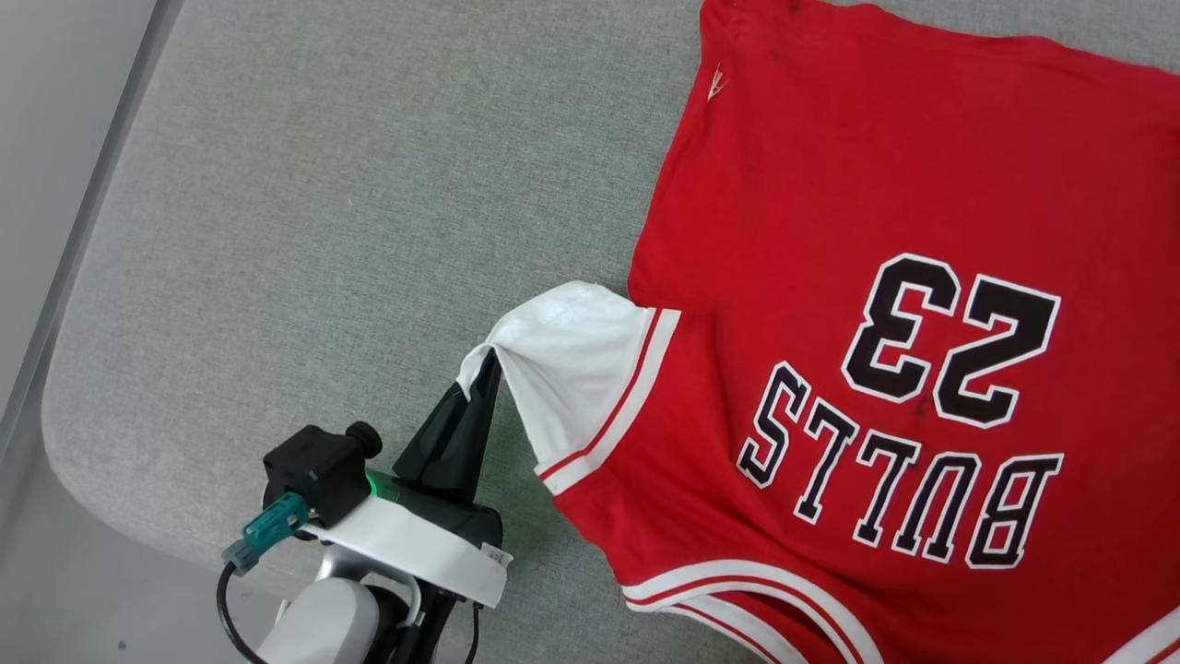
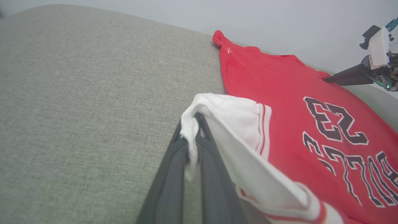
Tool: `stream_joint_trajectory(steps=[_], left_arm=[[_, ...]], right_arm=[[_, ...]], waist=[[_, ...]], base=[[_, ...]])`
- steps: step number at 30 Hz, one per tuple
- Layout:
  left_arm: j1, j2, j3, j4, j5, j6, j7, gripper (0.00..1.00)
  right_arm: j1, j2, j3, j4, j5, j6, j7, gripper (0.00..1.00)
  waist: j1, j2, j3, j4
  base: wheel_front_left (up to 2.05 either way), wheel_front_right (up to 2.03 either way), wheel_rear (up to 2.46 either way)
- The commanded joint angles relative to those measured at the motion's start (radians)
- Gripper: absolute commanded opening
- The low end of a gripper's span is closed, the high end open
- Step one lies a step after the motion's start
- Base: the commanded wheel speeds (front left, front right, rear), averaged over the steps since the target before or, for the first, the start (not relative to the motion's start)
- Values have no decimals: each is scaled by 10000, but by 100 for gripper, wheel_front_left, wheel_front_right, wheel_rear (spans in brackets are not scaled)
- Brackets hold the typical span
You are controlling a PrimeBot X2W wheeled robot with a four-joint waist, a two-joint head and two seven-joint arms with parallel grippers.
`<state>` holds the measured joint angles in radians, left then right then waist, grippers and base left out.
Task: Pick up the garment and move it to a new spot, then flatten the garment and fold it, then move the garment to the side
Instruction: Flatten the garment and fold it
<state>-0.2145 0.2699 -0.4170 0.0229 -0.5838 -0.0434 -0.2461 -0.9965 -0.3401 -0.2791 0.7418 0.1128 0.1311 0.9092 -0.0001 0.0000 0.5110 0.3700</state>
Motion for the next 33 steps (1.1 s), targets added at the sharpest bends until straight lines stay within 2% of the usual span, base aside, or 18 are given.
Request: stream_joint_trajectory(steps=[1, 7, 14, 18, 22, 27, 33], left_arm=[[-65, -59, -10, 60, 59, -8, -50, 0], [105, 5, 15, 375, 15, 21, -57, 0], [650, 321, 230, 744, -167, 298, 129, 0], [1165, 573, 412, 829, -309, 545, 314, 0], [1781, 852, 585, 808, -469, 793, 543, 0], [2477, 1056, 844, 672, -673, 1180, 727, 0], [2984, 1270, 953, 560, -861, 1402, 1018, 0]], right_arm=[[1033, 491, 31, 767, -113, -8, 634, 0], [839, 139, -193, 22, -208, -8, 606, 0], [1367, -370, 449, -1277, 325, -9, 427, 0], [2504, -548, 842, -2278, 1017, -8, 499, 0], [4038, -607, 737, -3480, 1566, -8, 613, 0], [6425, -199, 345, -5258, 2060, -9, 938, 0], [9276, 687, -144, -7181, 2372, -8, 1127, 0]], waist=[[1, 0, -63, 10], [1, 0, -677, -60], [1, 0, -2030, -527], [1, 0, -2789, -1032], [1, 0, -3383, -1585], [1, 0, -4039, -2272], [1, 0, -4434, -2980]], base=[[0, 0, 0], [0, 0, 0], [0, 0, 0], [0, 0, 0], [0, 0, 0], [0, 0, 0], [0, 0, 0]])
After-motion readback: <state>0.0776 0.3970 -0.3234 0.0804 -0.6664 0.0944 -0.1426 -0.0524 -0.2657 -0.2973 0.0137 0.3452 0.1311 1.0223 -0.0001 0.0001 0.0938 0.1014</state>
